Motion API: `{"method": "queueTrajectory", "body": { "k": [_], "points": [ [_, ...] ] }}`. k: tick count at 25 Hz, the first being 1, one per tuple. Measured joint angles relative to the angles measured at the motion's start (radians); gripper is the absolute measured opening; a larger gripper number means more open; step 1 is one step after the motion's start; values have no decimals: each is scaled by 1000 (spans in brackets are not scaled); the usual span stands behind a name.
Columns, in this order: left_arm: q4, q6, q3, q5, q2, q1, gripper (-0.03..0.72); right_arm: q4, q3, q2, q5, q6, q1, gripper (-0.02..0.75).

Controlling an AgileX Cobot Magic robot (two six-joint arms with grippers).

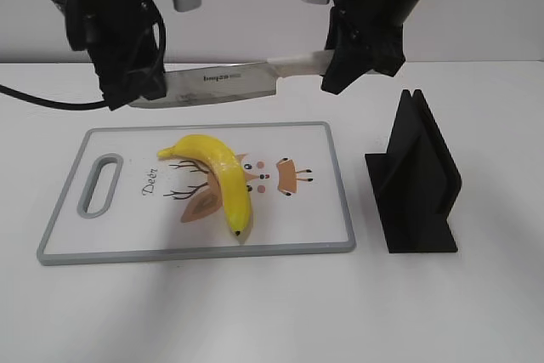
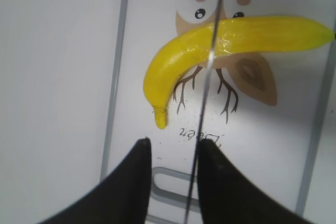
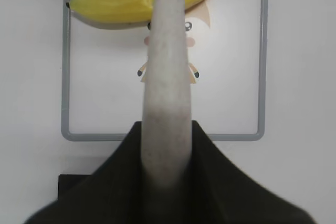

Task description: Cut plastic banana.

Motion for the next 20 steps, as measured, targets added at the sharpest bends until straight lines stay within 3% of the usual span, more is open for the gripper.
{"method": "queueTrajectory", "body": {
  "k": [3,5,13,20],
  "points": [
    [-2,1,0,6,19,0,107,17,-1,10,-8,-1,0,167],
    [-3,1,0,9,26,0,35,18,-1,17,-12,-1,0,167],
    [-30,5,0,8,63,4,7,13,-5,63,-14,-5,-3,167],
    [-84,5,0,-47,241,9,6,-33,-6,196,-37,24,-3,167]
  ]
}}
